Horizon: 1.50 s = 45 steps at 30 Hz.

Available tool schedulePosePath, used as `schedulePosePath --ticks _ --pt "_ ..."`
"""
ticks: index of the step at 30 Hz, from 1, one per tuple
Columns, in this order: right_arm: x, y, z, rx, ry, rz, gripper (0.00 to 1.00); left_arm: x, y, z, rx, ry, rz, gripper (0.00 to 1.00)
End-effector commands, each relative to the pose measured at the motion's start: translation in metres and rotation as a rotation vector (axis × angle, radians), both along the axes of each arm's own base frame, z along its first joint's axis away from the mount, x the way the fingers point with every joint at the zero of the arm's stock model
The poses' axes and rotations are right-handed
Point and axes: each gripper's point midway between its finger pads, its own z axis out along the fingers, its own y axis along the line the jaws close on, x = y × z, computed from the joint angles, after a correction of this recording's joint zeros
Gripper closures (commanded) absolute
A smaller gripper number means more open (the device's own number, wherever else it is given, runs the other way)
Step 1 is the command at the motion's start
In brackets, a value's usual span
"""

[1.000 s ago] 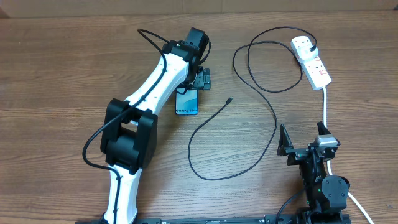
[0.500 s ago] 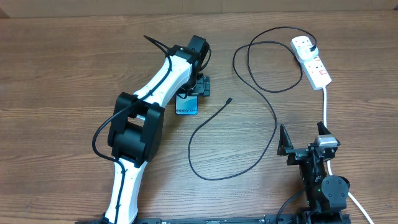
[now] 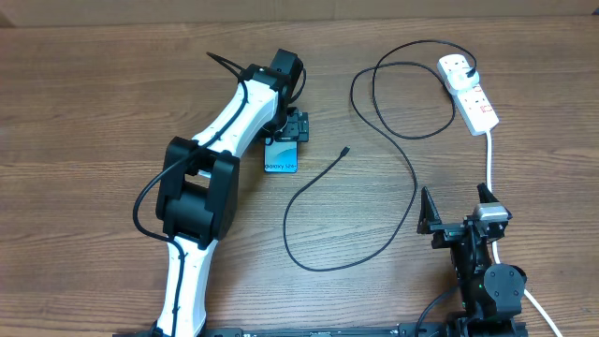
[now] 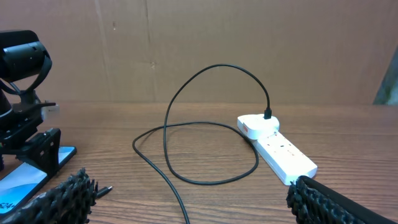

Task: Plug charger to phone and switch on socket
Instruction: 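Lower the left gripper down onto the phone's top end, then close the left gripper on the phone's top edge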

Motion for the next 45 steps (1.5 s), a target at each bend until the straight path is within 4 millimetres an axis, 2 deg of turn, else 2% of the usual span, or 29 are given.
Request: schedulePosePath --ticks 1,16,30,36,41,45 --pt "0.000 0.001 -0.002 -0.001 -0.003 0.003 0.00 0.002 -0.008 -0.005 -0.004 -0.001 -0.021 0.00" --pt "0.000 0.001 -0.002 -0.001 -0.003 0.003 0.00 0.000 -0.009 -0.008 -0.001 0.008 -0.024 0.00" --pt "0.000 0.001 -0.002 -0.001 -0.003 0.003 0.00 -0.017 -0.007 -0.047 0.018 0.113 -0.026 0.00" --pt "0.000 0.001 -0.002 -0.001 -0.003 0.003 0.00 -0.017 -0.008 -0.047 0.013 0.115 -0.026 0.00" --pt "0.000 0.001 -0.002 -0.001 -0.003 0.003 0.00 -0.021 -0.006 -0.047 0.019 0.132 -0.029 0.07" --pt "0.000 0.001 -0.002 -0.001 -0.003 0.003 0.00 -0.023 -0.005 -0.047 0.024 0.143 -0.029 0.08"
